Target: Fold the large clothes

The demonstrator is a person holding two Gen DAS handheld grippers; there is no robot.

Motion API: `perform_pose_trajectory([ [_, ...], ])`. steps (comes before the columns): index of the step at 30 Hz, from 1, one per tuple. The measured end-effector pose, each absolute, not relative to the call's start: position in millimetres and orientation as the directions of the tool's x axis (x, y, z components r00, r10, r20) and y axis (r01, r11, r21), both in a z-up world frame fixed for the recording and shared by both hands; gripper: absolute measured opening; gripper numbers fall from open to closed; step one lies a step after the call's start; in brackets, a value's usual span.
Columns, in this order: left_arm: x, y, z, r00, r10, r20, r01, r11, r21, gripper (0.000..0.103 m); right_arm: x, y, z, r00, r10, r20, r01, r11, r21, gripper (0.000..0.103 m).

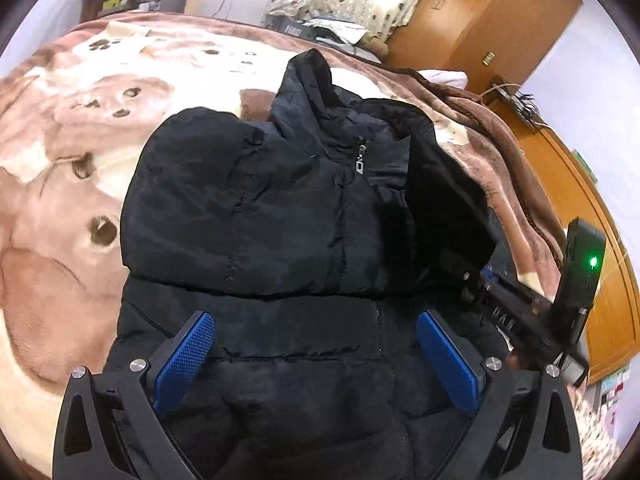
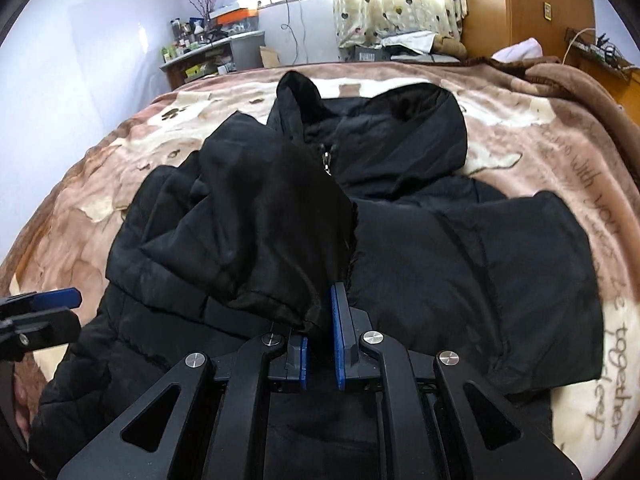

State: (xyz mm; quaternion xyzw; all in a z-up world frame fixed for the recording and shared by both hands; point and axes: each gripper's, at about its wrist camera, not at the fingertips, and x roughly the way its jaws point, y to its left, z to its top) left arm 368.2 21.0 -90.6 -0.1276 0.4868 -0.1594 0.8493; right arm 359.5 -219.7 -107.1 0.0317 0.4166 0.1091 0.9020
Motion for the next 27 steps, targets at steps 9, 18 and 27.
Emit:
perform_pose_trajectory([
  [9,390,-6,-94,0.42,-0.494,-0.761,0.161,0.866,-0.473,0.102,354,-224,-108,0.576,0.342,-0.742,-0.208,0.94,0.272,0.052],
  [18,409,-32,-103,0.393,-0.472,-0.789,0.159,0.88,-0.447,0.102,329,-248,-95,0.565,0.372,-0.736,-0.232,0.928,0.291,0.061],
  [27,429,-56,-125,0.355,-0.371,-0.858,0.094,0.927,-0.362,0.101,294,-311,-80,0.651,0.205,-0.731,-0.065,0.974,0.216,0.061],
])
